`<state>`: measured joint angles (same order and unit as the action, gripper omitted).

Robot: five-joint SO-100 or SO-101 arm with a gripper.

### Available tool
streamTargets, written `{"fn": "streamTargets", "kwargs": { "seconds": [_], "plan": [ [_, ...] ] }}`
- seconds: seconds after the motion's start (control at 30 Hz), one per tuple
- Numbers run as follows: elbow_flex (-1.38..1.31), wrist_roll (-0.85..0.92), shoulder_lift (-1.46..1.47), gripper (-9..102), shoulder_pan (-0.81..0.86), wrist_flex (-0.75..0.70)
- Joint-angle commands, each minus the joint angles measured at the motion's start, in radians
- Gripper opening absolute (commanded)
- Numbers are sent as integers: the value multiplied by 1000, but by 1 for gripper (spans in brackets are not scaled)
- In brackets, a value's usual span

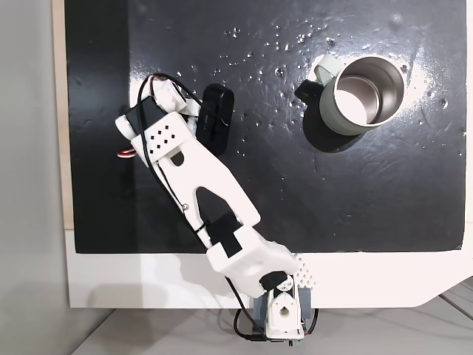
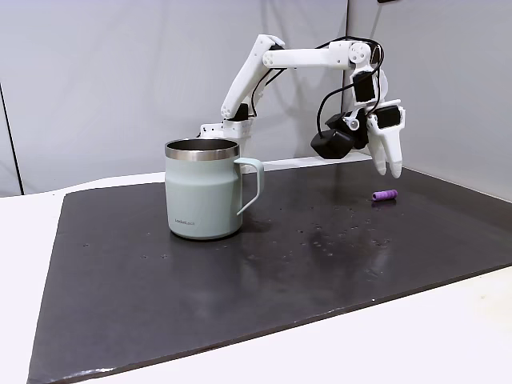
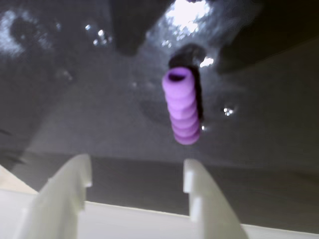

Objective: Grasp a pengrip and put it in the cup.

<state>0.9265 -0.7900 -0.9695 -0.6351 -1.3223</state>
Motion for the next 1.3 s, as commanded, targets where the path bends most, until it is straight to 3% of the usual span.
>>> {"fn": "streamTargets", "kwargs": {
  "seconds": [0.0, 0.47, 1.0, 1.27],
  "plan": [
    [-83, -23, 9, 24, -9, -21],
    [-132, -29, 140, 24, -12, -9],
    [-166, -5, 175, 0, 9, -2],
    [-173, 17, 89, 0, 35, -46]
  ]
}}
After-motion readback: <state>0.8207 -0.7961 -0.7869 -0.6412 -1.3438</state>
